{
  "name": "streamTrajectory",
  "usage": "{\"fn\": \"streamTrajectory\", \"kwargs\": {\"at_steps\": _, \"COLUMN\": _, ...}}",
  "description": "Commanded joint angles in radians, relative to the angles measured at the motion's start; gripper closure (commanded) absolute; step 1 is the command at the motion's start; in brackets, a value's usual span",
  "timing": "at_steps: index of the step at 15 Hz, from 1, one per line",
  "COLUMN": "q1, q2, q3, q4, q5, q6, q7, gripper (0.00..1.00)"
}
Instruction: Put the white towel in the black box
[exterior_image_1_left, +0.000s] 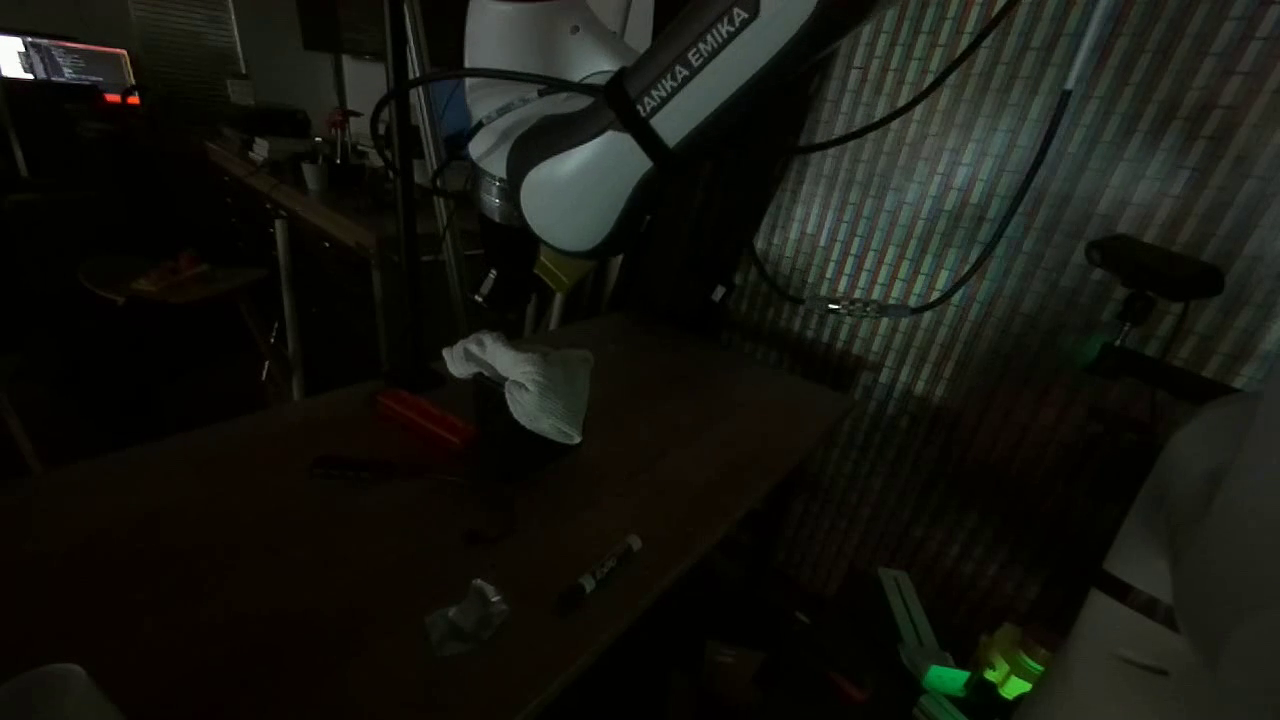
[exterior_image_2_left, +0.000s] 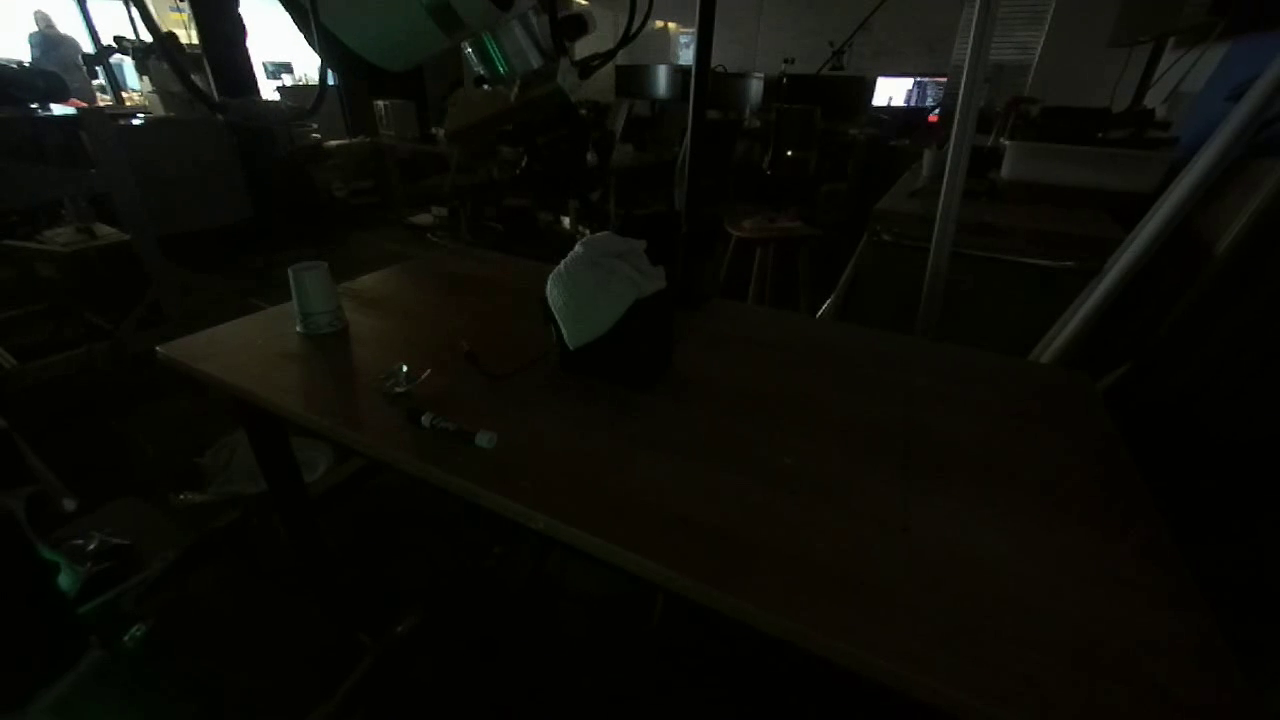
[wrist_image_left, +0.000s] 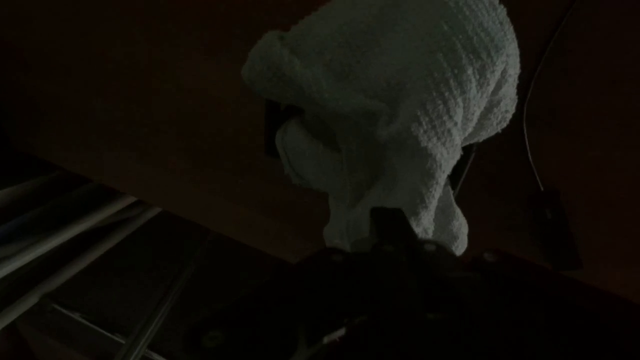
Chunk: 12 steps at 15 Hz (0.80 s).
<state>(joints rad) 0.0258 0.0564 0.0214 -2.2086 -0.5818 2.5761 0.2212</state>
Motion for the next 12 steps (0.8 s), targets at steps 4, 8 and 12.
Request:
{"fn": "streamTrajectory", "kwargs": {"at_steps": 4, "q1": 0.011, "q2": 0.125, "q3": -0.014, "q4": 0.059, "q5": 0.047, "q6": -0.058, "q7": -0.046, "gripper": 1.00}}
{"fn": "streamTrajectory", "kwargs": {"at_steps": 8, "q1": 0.011, "q2": 0.190, "q3": -0.021, "q4": 0.080, "q5": 0.087, "q6": -0.057, "q7": -0.076, "gripper": 1.00}}
{"fn": "streamTrajectory", "kwargs": {"at_steps": 12, "q1": 0.001, "q2": 0.237, "q3": -0.001, "q4": 0.094, "q5": 0.219, "q6": -0.044, "q7": -0.176, "gripper": 1.00}}
